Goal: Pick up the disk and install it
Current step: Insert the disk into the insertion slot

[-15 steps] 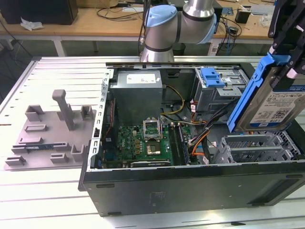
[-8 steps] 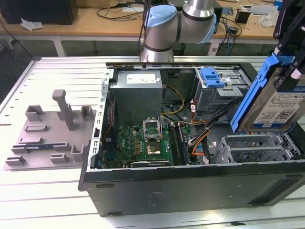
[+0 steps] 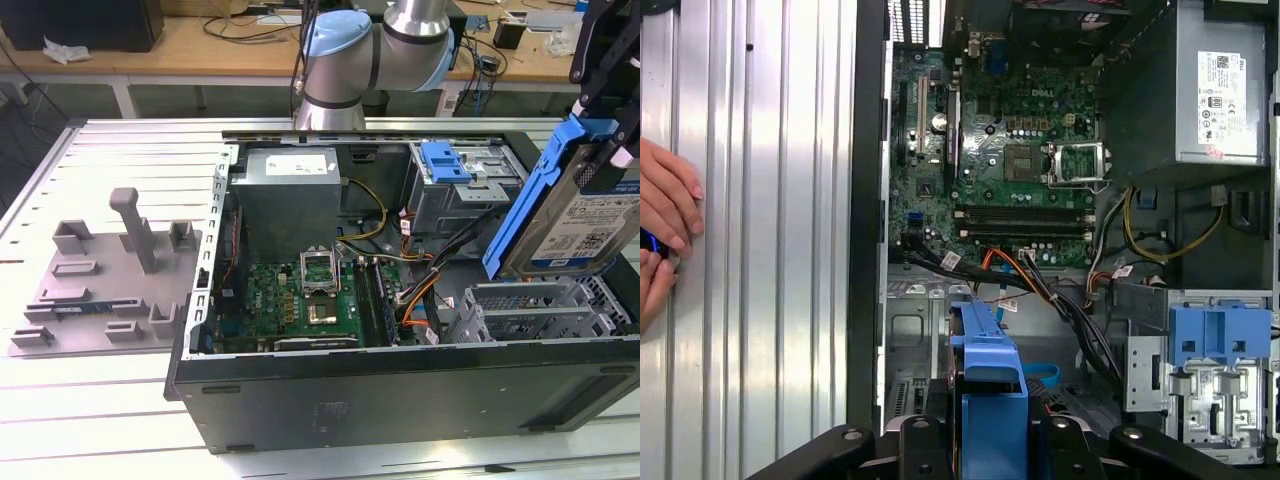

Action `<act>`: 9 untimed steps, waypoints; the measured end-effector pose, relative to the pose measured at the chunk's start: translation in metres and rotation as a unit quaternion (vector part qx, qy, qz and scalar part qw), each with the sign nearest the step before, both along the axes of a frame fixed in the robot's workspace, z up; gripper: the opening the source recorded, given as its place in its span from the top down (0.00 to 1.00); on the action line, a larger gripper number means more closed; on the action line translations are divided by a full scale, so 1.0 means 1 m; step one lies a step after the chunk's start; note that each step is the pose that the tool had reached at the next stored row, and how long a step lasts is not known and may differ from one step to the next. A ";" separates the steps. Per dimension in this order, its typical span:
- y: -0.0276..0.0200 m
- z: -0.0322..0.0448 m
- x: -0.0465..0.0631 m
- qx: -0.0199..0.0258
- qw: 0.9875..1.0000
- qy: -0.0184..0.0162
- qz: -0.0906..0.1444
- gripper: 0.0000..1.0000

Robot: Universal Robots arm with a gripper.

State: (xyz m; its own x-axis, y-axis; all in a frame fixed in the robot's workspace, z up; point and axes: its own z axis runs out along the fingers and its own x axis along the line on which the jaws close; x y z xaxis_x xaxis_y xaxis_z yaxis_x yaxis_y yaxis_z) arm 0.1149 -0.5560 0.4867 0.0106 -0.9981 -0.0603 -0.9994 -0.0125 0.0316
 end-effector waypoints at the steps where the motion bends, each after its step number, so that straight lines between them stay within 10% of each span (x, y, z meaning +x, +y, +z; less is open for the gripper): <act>1: 0.0000 0.0000 0.000 0.000 1.000 0.000 0.000 0.63; 9: 0.0000 -0.0002 0.000 0.000 1.000 0.000 0.000 0.63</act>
